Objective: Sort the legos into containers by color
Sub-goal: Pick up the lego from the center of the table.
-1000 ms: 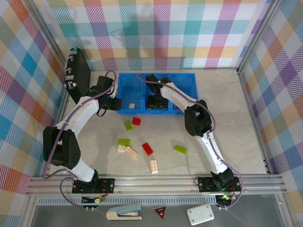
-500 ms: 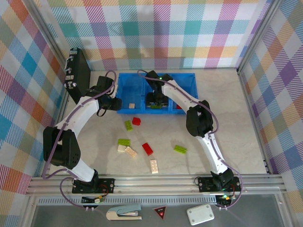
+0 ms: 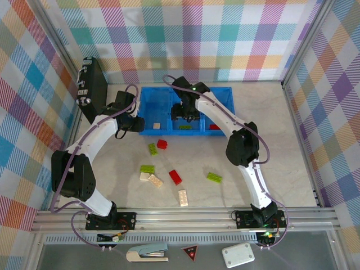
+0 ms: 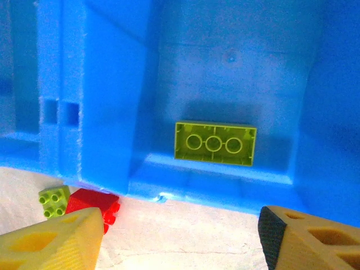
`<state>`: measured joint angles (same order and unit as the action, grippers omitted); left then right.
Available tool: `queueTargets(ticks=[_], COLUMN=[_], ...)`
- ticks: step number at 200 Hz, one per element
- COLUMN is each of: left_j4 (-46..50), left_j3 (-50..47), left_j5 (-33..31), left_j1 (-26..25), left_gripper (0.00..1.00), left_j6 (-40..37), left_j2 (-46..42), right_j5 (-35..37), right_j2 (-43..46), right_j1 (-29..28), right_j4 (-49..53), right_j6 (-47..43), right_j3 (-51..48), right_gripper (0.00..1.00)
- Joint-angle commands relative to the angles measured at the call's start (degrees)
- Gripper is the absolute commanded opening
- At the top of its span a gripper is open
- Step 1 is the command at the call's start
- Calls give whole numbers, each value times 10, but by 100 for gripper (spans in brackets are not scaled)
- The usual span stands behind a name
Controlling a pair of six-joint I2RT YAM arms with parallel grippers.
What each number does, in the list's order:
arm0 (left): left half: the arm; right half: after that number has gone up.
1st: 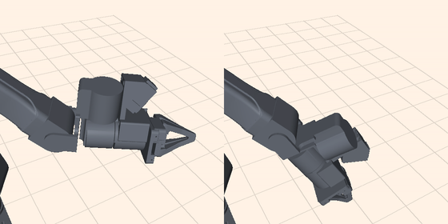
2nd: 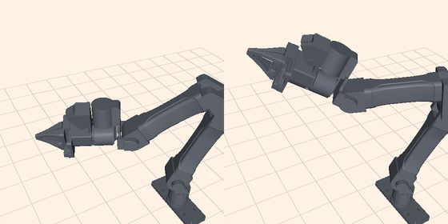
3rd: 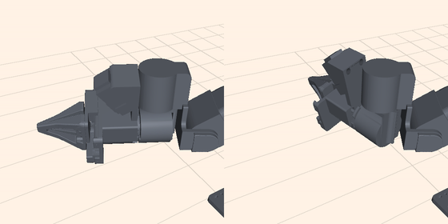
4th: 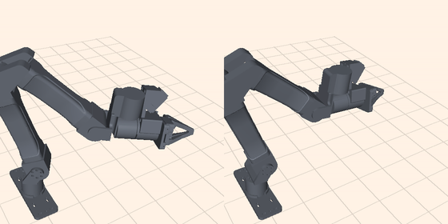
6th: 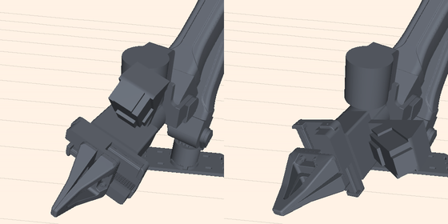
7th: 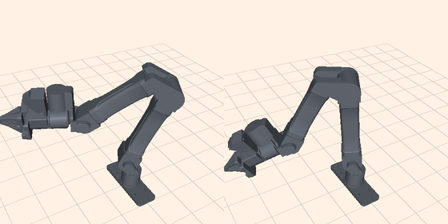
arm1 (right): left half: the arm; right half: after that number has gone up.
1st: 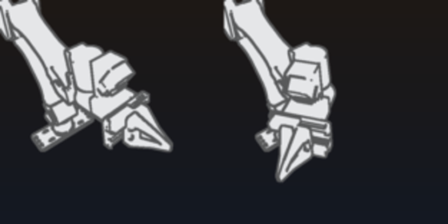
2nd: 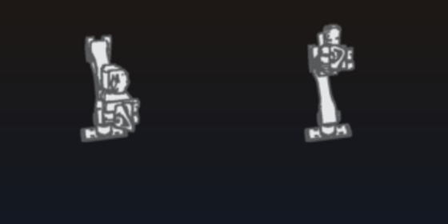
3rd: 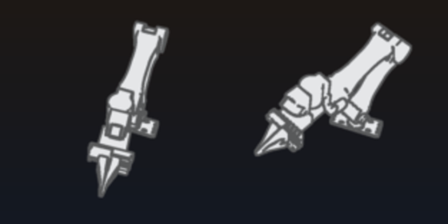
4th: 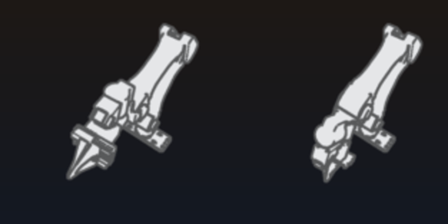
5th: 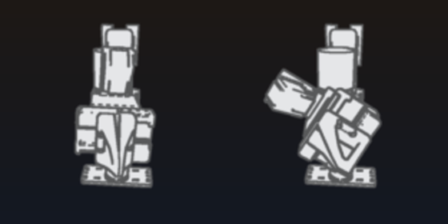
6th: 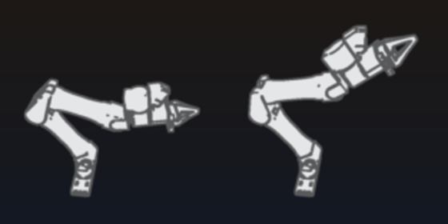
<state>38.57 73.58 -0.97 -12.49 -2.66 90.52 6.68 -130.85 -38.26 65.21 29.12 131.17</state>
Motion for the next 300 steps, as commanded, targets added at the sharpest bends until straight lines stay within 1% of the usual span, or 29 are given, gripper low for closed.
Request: queueTargets(ticks=[1,131,187,239,250,264,284,300], left_j4=[-8,-10,-17,-18,-18,-18,-20,-22], left_j3=[-6,-5,-11,-11,-10,-10,-12,-14], left_j5=[-6,-5,-22,-27,-29,-31,-33,-36], left_j1=[7,7,7,8,8,9,9,10], left_gripper=[47,47,47,47,47,47,47,47], left_j6=[-7,-6,-7,-8,-8,-8,-8,-9], left_j2=[-18,-26,-41,-49,-51,-54,-58,-61], right_j5=[6,0,-17,-43,-53,-61,-62,-59], right_j2=[36,62,55,19,9,3,-2,6], right_j1=[-11,-63,-86,-98,-101,-108,-114,-114], right_j4=[10,-5,-47,-105,-118,-140,-156,-180], right_j6=[3,21,30,36,24,-19,-106,-181], right_j3=[-14,-69,-107,-128,-128,-135,-140,-166], right_gripper=[74,71,70,68,68,68,67,67])
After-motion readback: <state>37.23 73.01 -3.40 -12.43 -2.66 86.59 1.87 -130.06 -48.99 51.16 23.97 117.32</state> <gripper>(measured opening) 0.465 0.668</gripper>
